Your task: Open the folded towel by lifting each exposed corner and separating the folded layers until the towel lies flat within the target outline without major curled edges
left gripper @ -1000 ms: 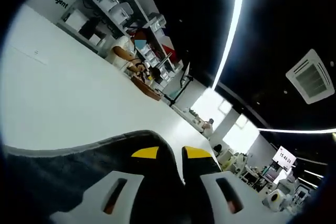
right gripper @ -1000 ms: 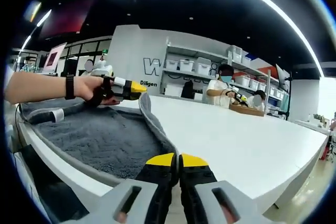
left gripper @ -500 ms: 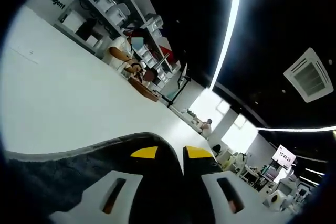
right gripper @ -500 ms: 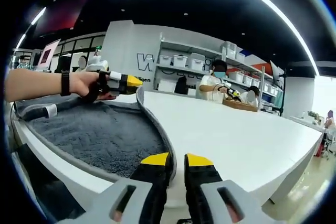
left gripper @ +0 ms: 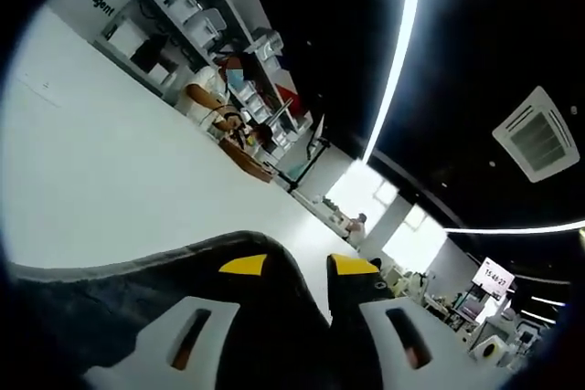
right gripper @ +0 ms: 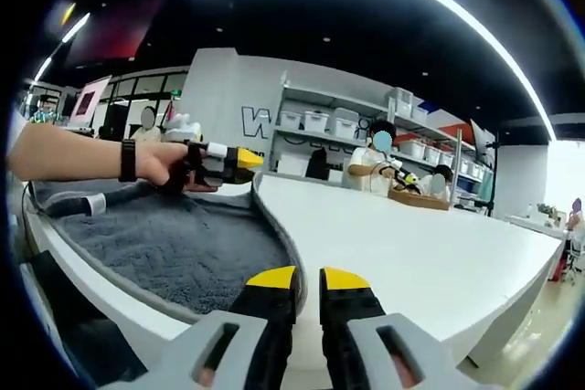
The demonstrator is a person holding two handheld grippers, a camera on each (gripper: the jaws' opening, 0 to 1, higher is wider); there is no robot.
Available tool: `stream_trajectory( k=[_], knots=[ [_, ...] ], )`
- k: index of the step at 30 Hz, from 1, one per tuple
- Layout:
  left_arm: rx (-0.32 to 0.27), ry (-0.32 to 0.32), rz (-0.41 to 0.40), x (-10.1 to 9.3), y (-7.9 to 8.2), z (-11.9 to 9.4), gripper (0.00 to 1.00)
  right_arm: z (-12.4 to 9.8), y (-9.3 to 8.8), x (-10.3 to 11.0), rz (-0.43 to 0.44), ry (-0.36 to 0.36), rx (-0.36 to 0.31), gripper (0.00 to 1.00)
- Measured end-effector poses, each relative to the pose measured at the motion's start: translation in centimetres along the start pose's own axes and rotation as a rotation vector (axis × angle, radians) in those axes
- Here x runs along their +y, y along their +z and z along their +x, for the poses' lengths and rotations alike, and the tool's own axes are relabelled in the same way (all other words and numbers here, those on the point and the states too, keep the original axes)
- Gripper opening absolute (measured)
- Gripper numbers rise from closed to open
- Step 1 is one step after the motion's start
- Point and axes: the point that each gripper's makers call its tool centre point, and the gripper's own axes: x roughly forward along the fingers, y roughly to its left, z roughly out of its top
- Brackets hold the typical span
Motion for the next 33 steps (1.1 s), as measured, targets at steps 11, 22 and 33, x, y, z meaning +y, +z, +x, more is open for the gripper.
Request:
stream_trajectory(
  k=[11,22,33],
  knots=[
    [-0.023,-0.009,0.043,2.0,2.6,2.9,0.44,0.0,0.1,0.2,0.008,0.005,-0.005,0.03],
    [0.044,-0.007,0.060,2.2,1.7,2.9,0.42,0.0,0.3,0.5,0.008,0.013,-0.011,0.03],
    [0.064,-0.001,0.066,1.9,0.4,3.0,0.40,0.0,1.0,1.8,-0.012,0.068,-0.031,0.01]
  ],
)
